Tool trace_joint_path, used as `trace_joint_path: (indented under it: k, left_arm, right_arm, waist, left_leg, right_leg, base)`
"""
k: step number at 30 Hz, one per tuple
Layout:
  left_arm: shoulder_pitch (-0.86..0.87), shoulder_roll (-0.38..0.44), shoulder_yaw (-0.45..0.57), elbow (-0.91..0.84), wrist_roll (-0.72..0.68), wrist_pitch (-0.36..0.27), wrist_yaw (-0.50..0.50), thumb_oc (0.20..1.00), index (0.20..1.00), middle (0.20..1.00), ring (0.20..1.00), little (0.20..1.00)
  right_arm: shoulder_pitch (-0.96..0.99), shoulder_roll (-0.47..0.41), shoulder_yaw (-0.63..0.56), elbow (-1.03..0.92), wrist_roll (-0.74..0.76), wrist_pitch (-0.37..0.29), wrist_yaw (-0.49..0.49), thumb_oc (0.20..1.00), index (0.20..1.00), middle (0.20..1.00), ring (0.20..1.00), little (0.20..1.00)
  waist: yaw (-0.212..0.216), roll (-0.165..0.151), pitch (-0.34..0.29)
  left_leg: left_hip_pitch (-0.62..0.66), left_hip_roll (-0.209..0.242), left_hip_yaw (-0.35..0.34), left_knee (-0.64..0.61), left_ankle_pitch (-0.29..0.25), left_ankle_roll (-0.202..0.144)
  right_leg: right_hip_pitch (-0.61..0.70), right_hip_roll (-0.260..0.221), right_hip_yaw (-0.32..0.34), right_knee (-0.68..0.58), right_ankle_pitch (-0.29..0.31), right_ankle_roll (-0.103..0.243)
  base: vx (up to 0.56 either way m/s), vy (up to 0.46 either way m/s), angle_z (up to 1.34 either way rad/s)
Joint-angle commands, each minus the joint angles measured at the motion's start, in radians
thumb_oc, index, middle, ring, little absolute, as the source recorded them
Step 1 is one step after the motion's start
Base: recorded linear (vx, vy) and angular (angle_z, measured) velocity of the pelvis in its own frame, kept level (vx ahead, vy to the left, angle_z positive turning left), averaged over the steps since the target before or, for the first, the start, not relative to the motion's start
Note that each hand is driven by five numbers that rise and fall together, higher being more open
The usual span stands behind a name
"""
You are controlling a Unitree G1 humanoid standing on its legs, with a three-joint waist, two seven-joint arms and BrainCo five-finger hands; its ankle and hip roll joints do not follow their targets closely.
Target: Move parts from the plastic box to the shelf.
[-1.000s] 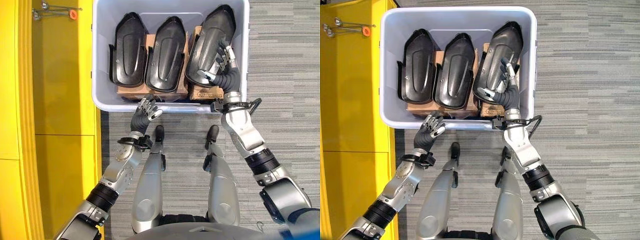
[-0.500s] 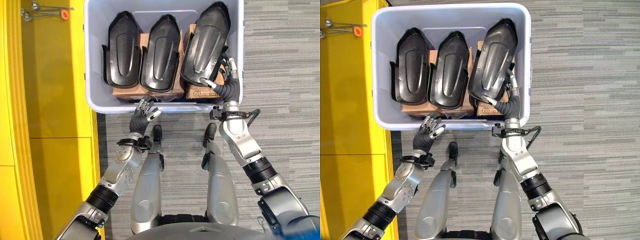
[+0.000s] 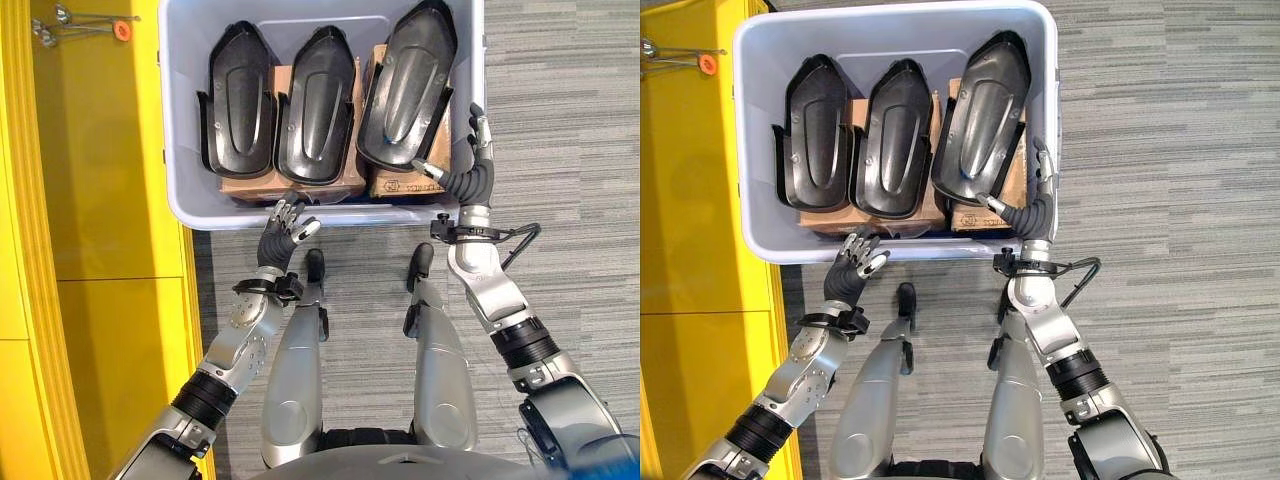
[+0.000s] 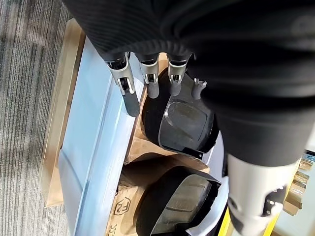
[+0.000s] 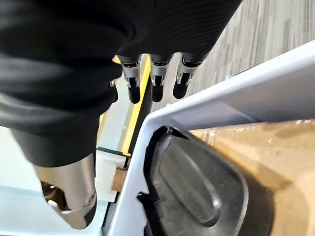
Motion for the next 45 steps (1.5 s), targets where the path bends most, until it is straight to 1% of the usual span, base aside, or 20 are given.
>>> trace_joint_path:
  k: [1, 5, 10, 12, 16, 21, 23, 24, 26, 28, 30, 40, 45]
  left_arm:
    - [0.038, 0.01, 0.01, -0.098, 0.031, -0.059, 0.01, 1.0, 1.0, 1.0, 1.0, 1.0]
    - [0.029, 0.012, -0.001, -0.089, 0.027, -0.057, 0.006, 1.0, 1.0, 1.0, 1.0, 1.0]
    - [0.022, 0.013, -0.003, -0.085, 0.026, -0.06, 0.006, 1.0, 1.0, 1.0, 1.0, 1.0]
    - [0.022, 0.013, -0.005, -0.086, 0.026, -0.062, 0.008, 1.0, 1.0, 1.0, 1.0, 1.0]
    - [0.008, 0.023, -0.01, -0.084, 0.022, -0.066, 0.005, 1.0, 1.0, 1.0, 1.0, 1.0]
    - [-0.002, 0.026, -0.016, -0.087, 0.015, -0.069, 0.001, 1.0, 1.0, 1.0, 1.0, 1.0]
    - [-0.005, 0.028, -0.019, -0.084, 0.013, -0.069, -0.001, 1.0, 1.0, 1.0, 1.0, 1.0]
    - [-0.005, 0.028, -0.021, -0.083, 0.011, -0.069, 0.0, 1.0, 1.0, 1.0, 1.0, 1.0]
    - [-0.006, 0.03, -0.022, -0.081, 0.011, -0.069, -0.001, 1.0, 1.0, 1.0, 1.0, 1.0]
    - [-0.01, 0.031, -0.027, -0.082, 0.008, -0.068, -0.003, 1.0, 1.0, 1.0, 1.0, 1.0]
    - [-0.01, 0.032, -0.029, -0.08, 0.006, -0.067, -0.004, 1.0, 1.0, 1.0, 1.0, 1.0]
    - [-0.019, 0.043, -0.062, -0.077, -0.018, -0.06, -0.019, 1.0, 1.0, 1.0, 1.0, 1.0]
    - [-0.028, 0.047, -0.074, -0.075, -0.024, -0.057, -0.022, 1.0, 1.0, 1.0, 1.0, 1.0]
  right_arm:
    - [-0.03, -0.015, -0.022, -0.027, -0.016, -0.028, -0.038, 1.0, 1.0, 1.0, 1.0, 1.0]
    - [-0.083, -0.007, -0.013, 0.054, 0.003, -0.021, -0.045, 1.0, 1.0, 1.0, 1.0, 1.0]
    - [-0.129, 0.001, -0.007, 0.115, 0.025, -0.021, -0.044, 1.0, 1.0, 1.0, 1.0, 1.0]
    - [-0.148, 0.004, -0.009, 0.135, 0.025, -0.021, -0.059, 1.0, 1.0, 1.0, 1.0, 1.0]
    - [-0.216, -0.006, -0.011, 0.222, 0.029, -0.012, -0.071, 1.0, 1.0, 1.0, 1.0, 1.0]
    - [-0.27, -0.015, -0.01, 0.285, 0.043, -0.006, -0.077, 1.0, 1.0, 1.0, 1.0, 1.0]
    - [-0.301, -0.018, -0.013, 0.337, 0.068, -0.009, -0.076, 1.0, 1.0, 1.0, 1.0, 1.0]
    - [-0.321, -0.015, -0.017, 0.367, 0.114, -0.019, -0.066, 1.0, 1.0, 1.0, 1.0, 1.0]
    - [-0.333, -0.02, -0.012, 0.39, 0.119, -0.02, -0.065, 1.0, 1.0, 1.0, 1.0, 1.0]
    - [-0.353, -0.018, -0.019, 0.432, 0.171, -0.034, -0.055, 1.0, 1.0, 1.0, 1.0, 1.0]
    - [-0.362, -0.021, -0.018, 0.457, 0.188, -0.035, -0.048, 1.0, 1.0, 1.0, 1.0, 1.0]
    - [-0.485, -0.024, -0.021, 0.764, 0.4, -0.066, 0.003, 1.0, 1.0, 1.0, 1.0, 1.0]
    - [-0.514, -0.019, -0.02, 0.834, 0.443, -0.069, 0.012, 1.0, 1.0, 1.0, 1.0, 1.0]
  waist:
    - [0.005, 0.016, -0.019]
    - [0.011, 0.023, -0.018]
    - [0.017, 0.029, -0.016]
    - [0.021, 0.031, -0.015]
    - [0.034, 0.041, -0.013]
    - [0.04, 0.048, -0.009]
    - [0.046, 0.052, -0.007]
    - [0.048, 0.053, -0.007]
    - [0.051, 0.054, -0.007]
    - [0.053, 0.056, -0.006]
    - [0.054, 0.057, -0.004]
    - [0.078, 0.072, -0.002]
    - [0.084, 0.08, -0.002]
  left_leg:
    - [-0.048, 0.015, -0.041, 0.058, -0.041, 0.012]
    - [-0.056, 0.013, -0.042, 0.061, -0.042, 0.012]
    - [-0.061, 0.009, -0.041, 0.065, -0.044, 0.014]
    - [-0.063, 0.009, -0.041, 0.067, -0.044, 0.014]
    - [-0.071, 0.006, -0.045, 0.068, -0.042, 0.015]
    - [-0.074, 0.003, -0.045, 0.069, -0.043, 0.016]
    - [-0.075, 0.002, -0.046, 0.067, -0.041, 0.016]
    - [-0.077, 0.001, -0.046, 0.068, -0.042, 0.016]
    - [-0.079, 0.0, -0.045, 0.07, -0.042, 0.016]
    - [-0.08, -0.001, -0.047, 0.072, -0.042, 0.016]
    - [-0.081, -0.001, -0.046, 0.073, -0.043, 0.016]
    - [-0.084, -0.004, -0.049, 0.069, -0.041, 0.017]
    - [-0.086, -0.006, -0.049, 0.071, -0.042, 0.018]
  right_leg:
    - [0.012, -0.042, 0.031, 0.069, -0.063, 0.054]
    - [0.006, -0.043, 0.033, 0.07, -0.063, 0.052]
    - [0.001, -0.044, 0.032, 0.073, -0.064, 0.051]
    - [0.001, -0.042, 0.032, 0.074, -0.064, 0.052]
    - [-0.005, -0.045, 0.032, 0.078, -0.066, 0.052]
    - [-0.011, -0.045, 0.032, 0.082, -0.066, 0.052]
    - [-0.013, -0.045, 0.032, 0.084, -0.066, 0.052]
    - [-0.016, -0.045, 0.031, 0.087, -0.067, 0.051]
    - [-0.018, -0.046, 0.031, 0.089, -0.068, 0.05]
    - [-0.019, -0.045, 0.03, 0.091, -0.068, 0.05]
    - [-0.019, -0.045, 0.031, 0.093, -0.069, 0.051]
    - [-0.022, -0.044, 0.026, 0.097, -0.073, 0.051]
    - [-0.022, -0.045, 0.026, 0.1, -0.075, 0.051]
  base:
    - [0.0, 0.0, 0.0]
    - [0.0, 0.0, 0.0]
    - [0.0, 0.0, 0.0]
    - [0.0, 0.0, 0.0]
    - [0.0, 0.0, -0.01]
    - [0.0, 0.002, -0.02]
    - [0.0, 0.0, 0.02]
    - [0.0, 0.0, 0.04]
    - [0.0, 0.001, 0.02]
    - [0.0, 0.0, 0.0]
    - [0.0, 0.0, 0.0]
    - [0.0, 0.0, 0.01]
    - [0.0, 0.0, 0.0]
